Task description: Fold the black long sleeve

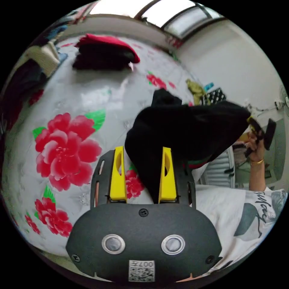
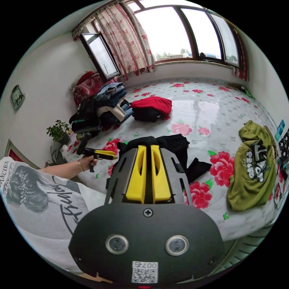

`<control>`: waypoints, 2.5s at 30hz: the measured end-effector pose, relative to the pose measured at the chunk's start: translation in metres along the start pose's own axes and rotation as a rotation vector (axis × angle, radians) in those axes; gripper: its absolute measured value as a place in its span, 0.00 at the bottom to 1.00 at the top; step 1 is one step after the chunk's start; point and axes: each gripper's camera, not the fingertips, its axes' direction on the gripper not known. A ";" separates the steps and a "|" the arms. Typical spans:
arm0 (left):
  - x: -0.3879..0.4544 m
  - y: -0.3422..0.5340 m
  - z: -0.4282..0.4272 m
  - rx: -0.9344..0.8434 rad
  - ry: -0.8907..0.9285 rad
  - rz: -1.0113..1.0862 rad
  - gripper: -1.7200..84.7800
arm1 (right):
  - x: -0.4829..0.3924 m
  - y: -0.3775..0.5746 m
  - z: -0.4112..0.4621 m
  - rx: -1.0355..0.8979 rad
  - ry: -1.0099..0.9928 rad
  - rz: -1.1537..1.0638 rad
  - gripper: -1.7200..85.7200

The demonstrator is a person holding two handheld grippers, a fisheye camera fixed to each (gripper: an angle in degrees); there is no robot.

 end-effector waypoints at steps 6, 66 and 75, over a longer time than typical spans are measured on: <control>0.028 0.023 -0.035 0.145 0.173 0.074 0.02 | -0.012 0.003 -0.059 0.102 -0.024 0.002 0.02; -0.013 0.075 -0.016 -0.073 -0.376 -0.266 0.15 | 0.265 -0.009 0.003 -0.281 0.629 0.266 0.10; -0.020 0.077 -0.040 -0.003 -0.328 -0.296 0.14 | 0.320 0.055 -0.098 -0.042 0.676 0.597 0.13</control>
